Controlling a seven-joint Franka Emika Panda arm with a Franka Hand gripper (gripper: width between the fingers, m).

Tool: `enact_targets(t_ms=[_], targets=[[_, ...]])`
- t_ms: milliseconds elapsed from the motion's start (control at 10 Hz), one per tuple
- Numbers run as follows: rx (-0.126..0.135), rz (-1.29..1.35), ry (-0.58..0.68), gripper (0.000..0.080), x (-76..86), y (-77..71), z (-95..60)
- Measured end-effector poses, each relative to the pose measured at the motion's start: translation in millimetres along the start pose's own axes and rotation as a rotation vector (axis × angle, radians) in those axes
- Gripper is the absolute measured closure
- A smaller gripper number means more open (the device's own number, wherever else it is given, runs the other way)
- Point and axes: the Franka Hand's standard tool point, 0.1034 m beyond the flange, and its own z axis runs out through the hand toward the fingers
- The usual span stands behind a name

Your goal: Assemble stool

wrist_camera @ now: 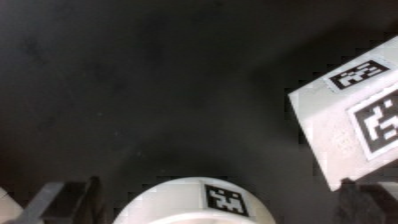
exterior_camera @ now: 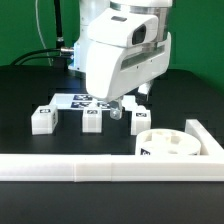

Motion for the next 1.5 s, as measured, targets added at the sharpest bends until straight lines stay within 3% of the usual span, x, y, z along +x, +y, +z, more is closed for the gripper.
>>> enact_targets(t_ms=[400, 800, 1100, 1500], targets=[[0.001, 0.138, 0.000, 0.0150, 0.6, -0.6, 0.2], [0.001, 0.600, 0.006, 0.0150, 6.8, -14.4, 7.0], [0.018, 0.754, 0.019, 0.0150, 9.0, -17.6, 8.6], [0.065, 1.033, 0.026, 0.0150, 14.5, -24.0, 10.0]])
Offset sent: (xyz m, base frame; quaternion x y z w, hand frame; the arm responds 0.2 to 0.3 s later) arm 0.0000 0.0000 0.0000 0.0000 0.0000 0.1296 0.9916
